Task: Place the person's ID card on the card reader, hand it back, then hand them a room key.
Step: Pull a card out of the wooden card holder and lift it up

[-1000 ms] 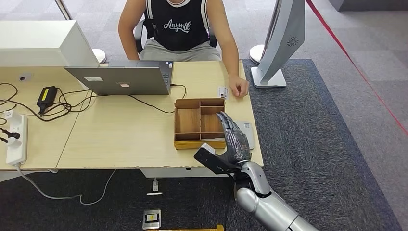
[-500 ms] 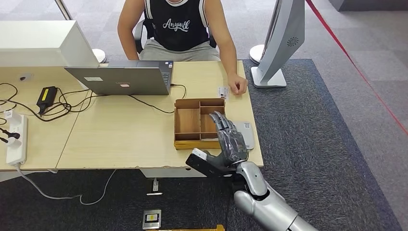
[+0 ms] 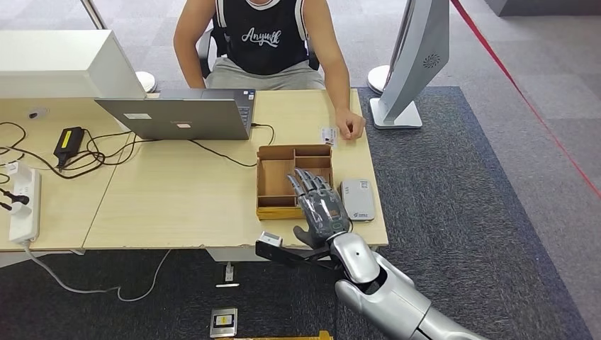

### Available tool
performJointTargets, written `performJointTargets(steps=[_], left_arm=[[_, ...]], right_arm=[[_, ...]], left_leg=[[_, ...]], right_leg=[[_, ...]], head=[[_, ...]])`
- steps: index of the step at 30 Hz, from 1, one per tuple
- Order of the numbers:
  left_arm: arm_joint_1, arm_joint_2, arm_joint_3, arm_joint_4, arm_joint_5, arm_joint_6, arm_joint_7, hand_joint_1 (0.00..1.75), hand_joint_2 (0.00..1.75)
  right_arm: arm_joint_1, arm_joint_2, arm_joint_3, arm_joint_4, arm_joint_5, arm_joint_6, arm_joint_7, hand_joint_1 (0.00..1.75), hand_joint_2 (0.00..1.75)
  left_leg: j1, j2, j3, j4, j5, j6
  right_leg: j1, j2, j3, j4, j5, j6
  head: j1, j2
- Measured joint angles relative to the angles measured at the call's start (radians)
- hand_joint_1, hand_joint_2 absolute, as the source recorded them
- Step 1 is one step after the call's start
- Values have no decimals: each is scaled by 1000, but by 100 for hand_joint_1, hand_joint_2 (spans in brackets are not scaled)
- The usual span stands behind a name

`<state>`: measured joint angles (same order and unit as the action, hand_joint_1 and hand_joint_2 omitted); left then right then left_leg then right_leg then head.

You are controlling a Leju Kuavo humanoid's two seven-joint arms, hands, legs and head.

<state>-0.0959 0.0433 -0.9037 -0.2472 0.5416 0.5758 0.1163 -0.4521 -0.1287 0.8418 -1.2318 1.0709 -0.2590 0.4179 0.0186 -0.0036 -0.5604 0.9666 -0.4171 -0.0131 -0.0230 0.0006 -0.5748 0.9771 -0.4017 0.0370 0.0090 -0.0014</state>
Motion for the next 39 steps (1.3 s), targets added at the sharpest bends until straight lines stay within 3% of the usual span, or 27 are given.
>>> performJointTargets(steps=[15, 29, 39], left_arm=[[1, -15, -8, -3, 3, 9, 10, 0, 0], [1, -16, -22, -7, 3, 10, 11, 0, 0], [1, -19, -25, -7, 19, 16, 16, 0, 0]], right_arm=[[-46, 43, 52, 77, 1, 30, 68, 0, 175], [-54, 52, 75, 123, 4, 30, 73, 0, 175], [-61, 56, 76, 171, 38, 19, 139, 0, 175]], left_leg=[[0, 0, 0, 0, 0, 0], [0, 0, 0, 0, 0, 0], [0, 0, 0, 0, 0, 0]], right_leg=[[0, 0, 0, 0, 0, 0], [0, 0, 0, 0, 0, 0], [0, 0, 0, 0, 0, 0]], head=[[0, 0], [0, 0], [0, 0]])
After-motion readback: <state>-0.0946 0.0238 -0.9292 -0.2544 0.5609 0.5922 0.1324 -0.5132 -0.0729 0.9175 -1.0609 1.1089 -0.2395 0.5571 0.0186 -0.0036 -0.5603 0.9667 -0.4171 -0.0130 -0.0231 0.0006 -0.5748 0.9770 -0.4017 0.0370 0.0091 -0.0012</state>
